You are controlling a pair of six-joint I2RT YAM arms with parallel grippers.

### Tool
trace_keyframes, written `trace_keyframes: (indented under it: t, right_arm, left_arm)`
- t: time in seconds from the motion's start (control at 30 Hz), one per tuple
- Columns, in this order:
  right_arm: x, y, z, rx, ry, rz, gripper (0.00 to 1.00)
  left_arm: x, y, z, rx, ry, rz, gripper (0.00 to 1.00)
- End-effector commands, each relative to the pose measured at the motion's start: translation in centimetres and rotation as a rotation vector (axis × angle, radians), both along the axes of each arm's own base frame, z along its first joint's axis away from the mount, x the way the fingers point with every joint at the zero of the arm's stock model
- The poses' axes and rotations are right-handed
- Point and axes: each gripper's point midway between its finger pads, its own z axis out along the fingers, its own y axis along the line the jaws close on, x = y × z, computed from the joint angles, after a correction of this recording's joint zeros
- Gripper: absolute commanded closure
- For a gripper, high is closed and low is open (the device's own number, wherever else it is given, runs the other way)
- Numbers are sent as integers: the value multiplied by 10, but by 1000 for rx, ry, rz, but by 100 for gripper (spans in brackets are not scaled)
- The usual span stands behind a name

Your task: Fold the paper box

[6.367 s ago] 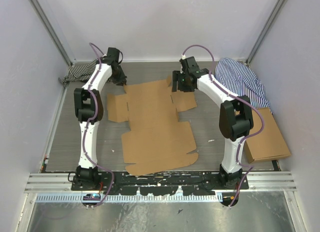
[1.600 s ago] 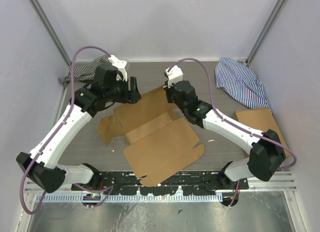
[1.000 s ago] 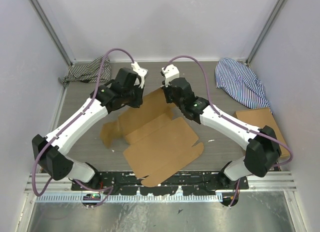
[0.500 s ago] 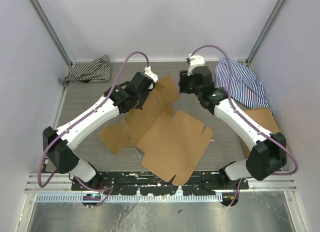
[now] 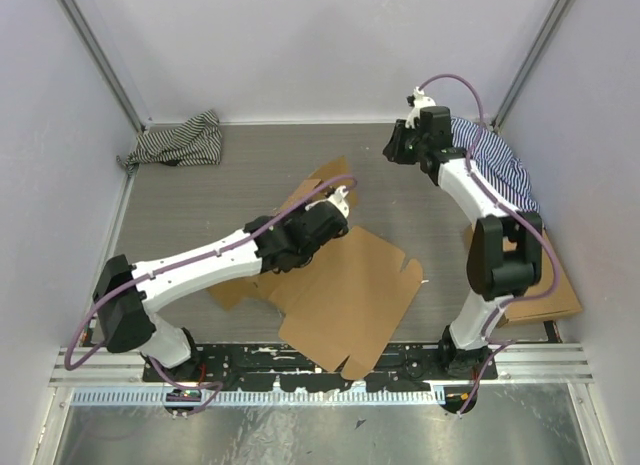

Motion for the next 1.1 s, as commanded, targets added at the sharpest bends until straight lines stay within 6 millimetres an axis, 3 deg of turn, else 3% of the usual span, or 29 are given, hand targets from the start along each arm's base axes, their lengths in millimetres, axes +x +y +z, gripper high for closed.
trace_keyframes:
  t: [0.0, 0.1, 0.27, 0.5, 0.8, 1.07]
  right_arm:
    - [28, 34, 19, 159, -80, 285, 73]
    - [37, 47, 6, 248, -71, 416, 73]
    - [37, 76, -6, 372, -54, 633, 71]
    - [37, 92, -5, 447, -79, 722, 68]
    - [6, 127, -34, 446, 2, 825, 68]
    - [-33, 117, -54, 366, 53, 794, 68]
  left_arm:
    - [1, 1, 26, 35, -162, -36, 100]
    - [0, -1, 32, 19, -184, -55, 100]
    - [-1, -5, 42, -6, -231, -98, 100]
    - [1, -11, 28, 64, -203, -123, 100]
    - [4, -16, 10, 161, -159, -132, 100]
    - [5, -15, -2, 215, -145, -107, 100]
